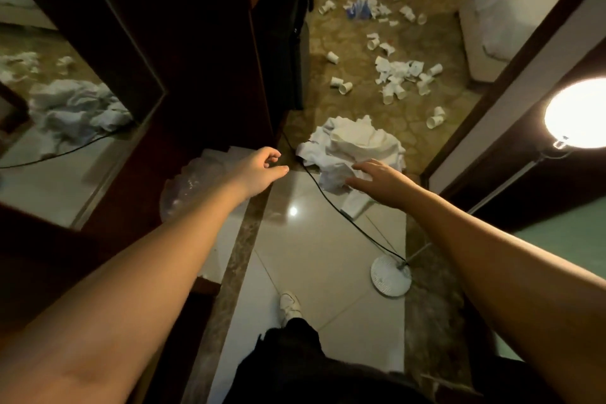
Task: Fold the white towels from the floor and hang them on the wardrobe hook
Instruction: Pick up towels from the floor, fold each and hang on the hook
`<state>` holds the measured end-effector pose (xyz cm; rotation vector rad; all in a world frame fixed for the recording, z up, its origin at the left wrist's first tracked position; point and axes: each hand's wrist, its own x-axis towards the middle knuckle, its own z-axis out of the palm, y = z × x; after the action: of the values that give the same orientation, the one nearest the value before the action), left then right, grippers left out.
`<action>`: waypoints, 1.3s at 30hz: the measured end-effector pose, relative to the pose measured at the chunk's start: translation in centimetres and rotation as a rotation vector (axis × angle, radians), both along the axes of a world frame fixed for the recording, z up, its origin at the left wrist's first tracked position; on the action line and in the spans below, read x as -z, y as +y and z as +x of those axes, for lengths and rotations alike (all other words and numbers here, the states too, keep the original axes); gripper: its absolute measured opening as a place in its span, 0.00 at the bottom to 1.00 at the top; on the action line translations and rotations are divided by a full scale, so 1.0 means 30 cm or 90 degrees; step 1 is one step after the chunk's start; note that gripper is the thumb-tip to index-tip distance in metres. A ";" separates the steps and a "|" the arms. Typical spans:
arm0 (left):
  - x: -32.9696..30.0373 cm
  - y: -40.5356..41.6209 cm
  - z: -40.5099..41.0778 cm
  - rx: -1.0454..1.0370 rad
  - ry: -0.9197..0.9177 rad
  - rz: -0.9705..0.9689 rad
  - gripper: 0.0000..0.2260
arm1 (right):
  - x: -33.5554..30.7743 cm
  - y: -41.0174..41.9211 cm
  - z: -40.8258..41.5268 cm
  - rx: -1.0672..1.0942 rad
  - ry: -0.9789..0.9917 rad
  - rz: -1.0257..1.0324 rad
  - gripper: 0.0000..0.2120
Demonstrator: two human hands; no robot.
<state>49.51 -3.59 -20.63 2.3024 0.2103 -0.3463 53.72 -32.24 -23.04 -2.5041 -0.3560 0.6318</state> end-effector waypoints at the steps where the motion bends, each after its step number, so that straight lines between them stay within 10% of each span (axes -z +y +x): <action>1: 0.019 0.002 0.063 0.004 0.016 -0.011 0.20 | 0.015 0.004 0.038 0.017 0.002 0.008 0.28; 39: 1.288 -0.452 1.906 0.133 0.355 -0.003 0.09 | 1.330 -0.336 1.511 0.307 0.322 0.008 0.28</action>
<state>106.71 -17.14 -59.26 2.1778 0.2427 -1.0920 99.05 -42.31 -62.93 -2.1887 0.4146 1.0037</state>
